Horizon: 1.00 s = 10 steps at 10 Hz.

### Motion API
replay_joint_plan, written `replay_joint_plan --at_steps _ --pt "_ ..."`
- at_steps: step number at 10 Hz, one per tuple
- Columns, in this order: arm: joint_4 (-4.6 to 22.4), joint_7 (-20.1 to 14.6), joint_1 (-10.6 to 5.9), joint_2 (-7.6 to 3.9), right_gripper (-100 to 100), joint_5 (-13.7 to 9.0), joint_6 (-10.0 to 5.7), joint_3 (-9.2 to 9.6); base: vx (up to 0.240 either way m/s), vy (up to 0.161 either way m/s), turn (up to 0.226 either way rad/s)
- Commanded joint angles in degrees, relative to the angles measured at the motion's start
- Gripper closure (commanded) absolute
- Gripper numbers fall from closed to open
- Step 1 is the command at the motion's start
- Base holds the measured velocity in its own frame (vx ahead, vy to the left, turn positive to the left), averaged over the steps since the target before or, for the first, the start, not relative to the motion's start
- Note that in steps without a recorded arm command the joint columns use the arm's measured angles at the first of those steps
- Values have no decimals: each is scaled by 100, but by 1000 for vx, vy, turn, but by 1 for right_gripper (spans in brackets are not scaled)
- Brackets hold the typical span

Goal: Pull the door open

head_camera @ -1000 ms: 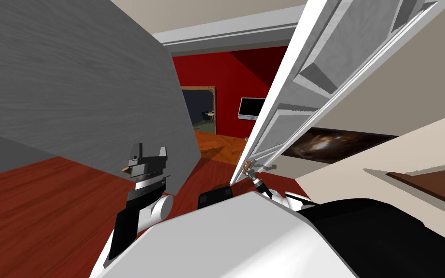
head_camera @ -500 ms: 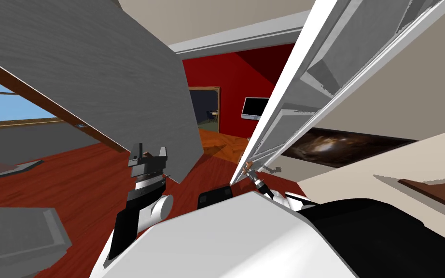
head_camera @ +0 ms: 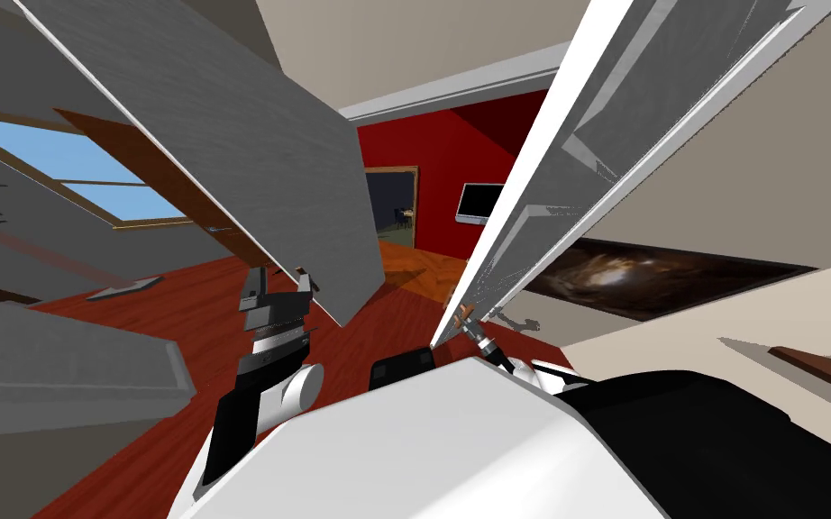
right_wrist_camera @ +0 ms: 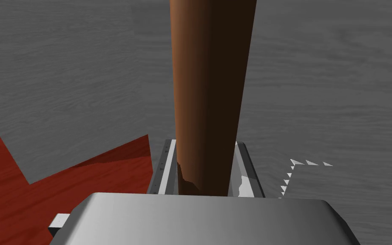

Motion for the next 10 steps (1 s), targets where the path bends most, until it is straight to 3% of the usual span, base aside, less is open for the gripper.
replay_joint_plan --at_steps 1,4,10 --pt "50 -42 3 -14 100 -6 -96 32 -182 -89 122" --pt "92 -59 3 -6 100 -14 -113 79 -141 -48 94" --pt "277 -146 -28 23 100 -75 -270 200 -203 -96 180"
